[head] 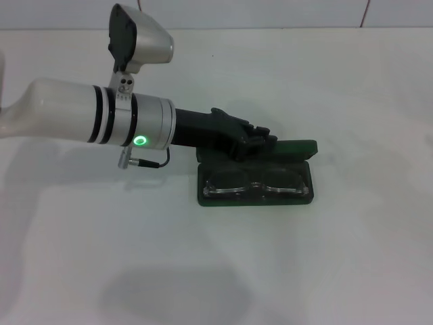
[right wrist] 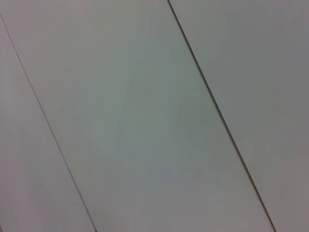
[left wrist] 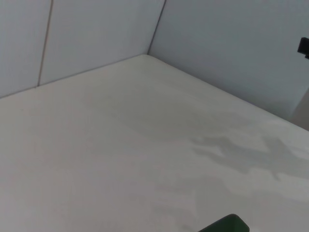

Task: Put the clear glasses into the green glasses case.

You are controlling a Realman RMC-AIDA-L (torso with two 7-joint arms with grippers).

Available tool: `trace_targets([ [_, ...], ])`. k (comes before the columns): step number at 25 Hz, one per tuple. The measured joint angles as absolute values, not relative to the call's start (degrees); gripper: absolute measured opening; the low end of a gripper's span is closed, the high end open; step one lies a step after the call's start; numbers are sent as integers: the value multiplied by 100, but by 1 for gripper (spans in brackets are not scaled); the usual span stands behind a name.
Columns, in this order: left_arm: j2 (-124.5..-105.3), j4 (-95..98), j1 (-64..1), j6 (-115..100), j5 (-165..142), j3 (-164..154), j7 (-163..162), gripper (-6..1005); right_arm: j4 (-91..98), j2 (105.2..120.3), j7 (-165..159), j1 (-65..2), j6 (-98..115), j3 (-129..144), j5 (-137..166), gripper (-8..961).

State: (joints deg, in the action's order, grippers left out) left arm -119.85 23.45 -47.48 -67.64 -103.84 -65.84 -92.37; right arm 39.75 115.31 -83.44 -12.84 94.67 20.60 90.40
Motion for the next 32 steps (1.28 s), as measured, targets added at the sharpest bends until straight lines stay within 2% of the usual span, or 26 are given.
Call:
trace_targets([
  [20, -12029, 2377, -4285, -7213, -9986, -7259, -9066, 202, 3728, 11522, -8269, -1284, 9571, 2026, 9018, 287],
  [26, -12004, 3340, -3735, -8107, -9292, -7487, -8976, 202, 3716, 11507, -8247, -1284, 9695, 2090, 9151, 288],
  [32, -11954, 4573, -2784, -9541, -8571, -7298, -8297, 203, 3729, 11504, -7792, -1503, 10214, 2570, 9656, 289],
])
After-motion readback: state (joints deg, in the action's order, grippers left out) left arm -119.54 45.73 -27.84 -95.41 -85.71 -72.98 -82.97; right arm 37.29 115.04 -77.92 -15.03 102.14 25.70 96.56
